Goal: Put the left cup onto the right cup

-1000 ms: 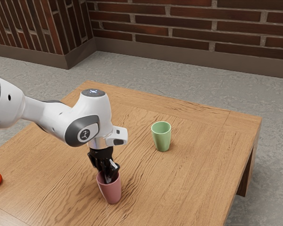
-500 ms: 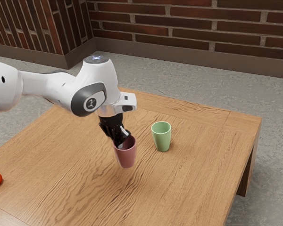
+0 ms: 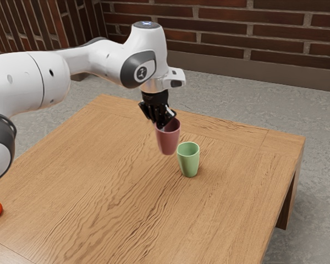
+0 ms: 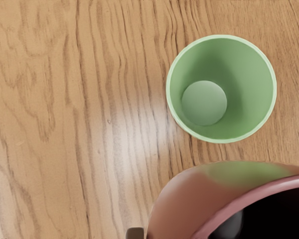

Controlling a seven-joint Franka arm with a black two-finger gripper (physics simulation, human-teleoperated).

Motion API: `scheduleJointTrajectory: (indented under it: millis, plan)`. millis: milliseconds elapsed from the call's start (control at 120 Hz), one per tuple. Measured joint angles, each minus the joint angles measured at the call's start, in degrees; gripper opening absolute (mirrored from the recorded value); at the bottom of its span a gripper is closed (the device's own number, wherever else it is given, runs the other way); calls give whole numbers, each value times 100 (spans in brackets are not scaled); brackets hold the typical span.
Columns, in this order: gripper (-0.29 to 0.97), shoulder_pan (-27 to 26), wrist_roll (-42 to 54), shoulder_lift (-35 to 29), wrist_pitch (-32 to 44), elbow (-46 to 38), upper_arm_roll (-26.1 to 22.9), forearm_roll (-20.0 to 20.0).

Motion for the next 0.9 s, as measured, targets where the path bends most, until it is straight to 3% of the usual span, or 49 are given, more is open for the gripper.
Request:
scheduleJointTrajectory:
  millis: [242,358,475,900]
  plan:
    - [-10,132,78,1045,-696,1664,-244,6]
    - [-10,534,115,1561,-987,2504,-884,237]
    - [-10,683,147,1959,-1236,3067,-1072,409]
    - [-10,809,298,2394,-1476,3530,-1286,543]
